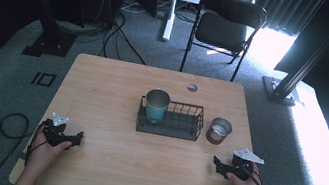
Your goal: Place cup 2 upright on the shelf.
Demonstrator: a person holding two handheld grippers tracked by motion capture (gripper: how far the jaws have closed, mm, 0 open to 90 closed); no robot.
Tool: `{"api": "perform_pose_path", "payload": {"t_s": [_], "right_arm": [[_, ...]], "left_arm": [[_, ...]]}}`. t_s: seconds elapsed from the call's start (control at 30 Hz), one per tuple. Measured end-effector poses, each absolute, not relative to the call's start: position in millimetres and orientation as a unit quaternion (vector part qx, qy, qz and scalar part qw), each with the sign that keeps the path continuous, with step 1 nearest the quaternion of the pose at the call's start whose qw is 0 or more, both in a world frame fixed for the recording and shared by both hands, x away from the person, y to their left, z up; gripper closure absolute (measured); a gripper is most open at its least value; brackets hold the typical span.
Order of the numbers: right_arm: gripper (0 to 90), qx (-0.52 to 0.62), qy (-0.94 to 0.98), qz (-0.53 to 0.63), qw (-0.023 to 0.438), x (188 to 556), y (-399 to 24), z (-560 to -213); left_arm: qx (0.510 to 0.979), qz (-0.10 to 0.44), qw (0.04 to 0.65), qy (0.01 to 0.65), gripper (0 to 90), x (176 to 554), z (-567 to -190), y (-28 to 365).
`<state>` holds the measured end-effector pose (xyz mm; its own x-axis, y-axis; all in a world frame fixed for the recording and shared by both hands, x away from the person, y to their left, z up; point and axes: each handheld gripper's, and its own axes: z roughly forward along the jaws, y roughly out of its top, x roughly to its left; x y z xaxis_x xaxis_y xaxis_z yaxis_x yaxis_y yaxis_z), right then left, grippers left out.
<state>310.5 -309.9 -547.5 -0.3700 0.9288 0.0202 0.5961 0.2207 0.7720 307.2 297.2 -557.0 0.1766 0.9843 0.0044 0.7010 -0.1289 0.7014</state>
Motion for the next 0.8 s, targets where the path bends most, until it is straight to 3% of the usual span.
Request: {"api": "perform_pose_path", "payload": {"t_s": [0.8], "right_arm": [[13.8, 0.507, 0.728, 0.388, 0.25, 340, -304, -530]], "left_arm": [[0.71, 0.245, 0.289, 0.593, 8.1, 307, -557, 297]]}}
